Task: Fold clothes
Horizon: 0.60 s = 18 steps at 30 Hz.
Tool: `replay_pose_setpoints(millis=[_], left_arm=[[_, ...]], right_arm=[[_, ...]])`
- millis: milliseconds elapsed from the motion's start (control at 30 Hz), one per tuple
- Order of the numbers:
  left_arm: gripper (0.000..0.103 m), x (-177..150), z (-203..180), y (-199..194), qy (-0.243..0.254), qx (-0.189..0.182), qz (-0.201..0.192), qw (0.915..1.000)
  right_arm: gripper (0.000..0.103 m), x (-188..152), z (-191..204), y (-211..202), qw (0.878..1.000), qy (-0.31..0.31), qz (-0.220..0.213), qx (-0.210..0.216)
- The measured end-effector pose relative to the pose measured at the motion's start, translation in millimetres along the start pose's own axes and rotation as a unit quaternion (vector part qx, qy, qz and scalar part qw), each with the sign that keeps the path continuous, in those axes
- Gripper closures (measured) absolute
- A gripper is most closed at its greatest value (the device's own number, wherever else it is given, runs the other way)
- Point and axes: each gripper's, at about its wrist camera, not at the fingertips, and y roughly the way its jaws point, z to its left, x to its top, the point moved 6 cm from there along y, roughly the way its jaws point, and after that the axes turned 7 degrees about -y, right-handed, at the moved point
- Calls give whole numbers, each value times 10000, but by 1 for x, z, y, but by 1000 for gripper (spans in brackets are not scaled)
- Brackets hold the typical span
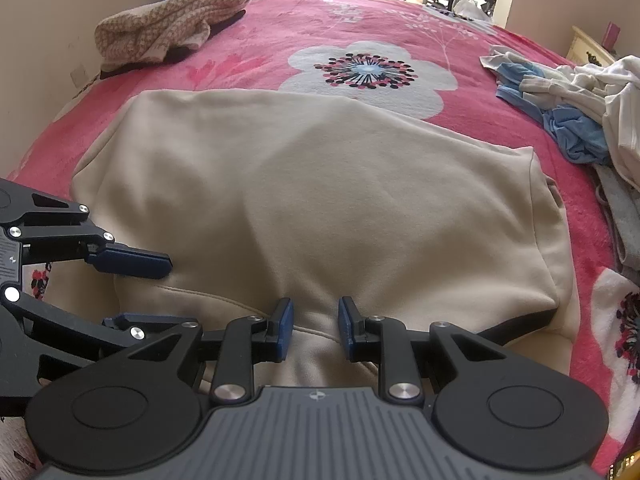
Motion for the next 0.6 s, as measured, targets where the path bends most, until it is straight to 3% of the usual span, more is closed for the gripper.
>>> replay_pose_setpoints(millis=[433,600], left_arm=[[61,-1,2,-2,-120,-61,-12,9999],[61,-2,9,-18,-278,-428,-206,9985]], right_arm=[[77,-1,2,0,10000,-80,-3,-22],[75,4,0,-7,9997,-164,-76,141]])
